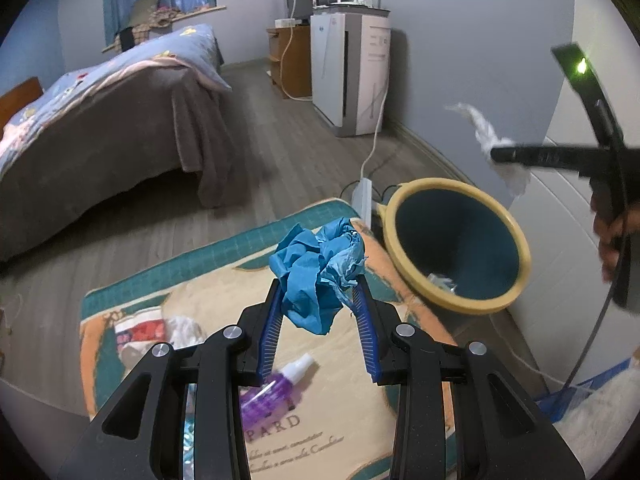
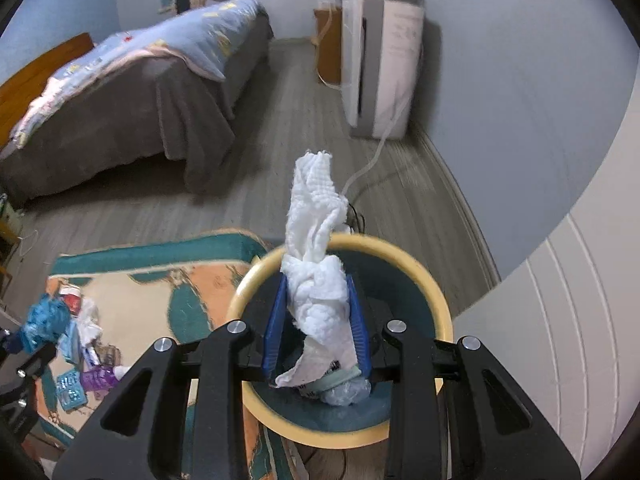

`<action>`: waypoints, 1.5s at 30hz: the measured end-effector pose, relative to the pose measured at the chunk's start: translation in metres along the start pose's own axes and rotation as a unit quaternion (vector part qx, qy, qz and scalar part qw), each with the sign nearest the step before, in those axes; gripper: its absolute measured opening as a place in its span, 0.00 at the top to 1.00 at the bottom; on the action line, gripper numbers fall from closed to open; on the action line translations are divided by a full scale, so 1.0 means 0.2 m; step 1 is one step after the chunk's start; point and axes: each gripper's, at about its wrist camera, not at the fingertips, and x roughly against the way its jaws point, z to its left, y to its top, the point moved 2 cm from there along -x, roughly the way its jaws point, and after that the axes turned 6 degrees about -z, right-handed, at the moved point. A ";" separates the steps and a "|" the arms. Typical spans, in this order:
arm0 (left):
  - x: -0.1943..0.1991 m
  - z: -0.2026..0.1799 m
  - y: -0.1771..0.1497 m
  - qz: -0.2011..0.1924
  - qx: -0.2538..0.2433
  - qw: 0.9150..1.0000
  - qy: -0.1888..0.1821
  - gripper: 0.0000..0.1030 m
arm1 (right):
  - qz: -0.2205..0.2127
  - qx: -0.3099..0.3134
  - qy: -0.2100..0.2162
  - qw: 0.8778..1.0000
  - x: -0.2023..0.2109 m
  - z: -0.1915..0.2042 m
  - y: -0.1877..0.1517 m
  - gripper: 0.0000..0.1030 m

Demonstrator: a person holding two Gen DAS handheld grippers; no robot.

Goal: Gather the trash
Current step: 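Carry the tissue and glove over the teal bin and open both tools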

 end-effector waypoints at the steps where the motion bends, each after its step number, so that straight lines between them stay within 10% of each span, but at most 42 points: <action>1: -0.02 -0.01 0.01 0.002 0.001 1.000 -0.002 0.65 | 0.006 0.003 -0.005 1.000 -0.02 0.01 -0.02 0.71; 45: -0.69 -0.70 0.14 0.066 -0.090 0.990 -0.085 0.62 | 0.066 -0.141 -0.021 0.988 -0.27 -0.35 -0.15 0.71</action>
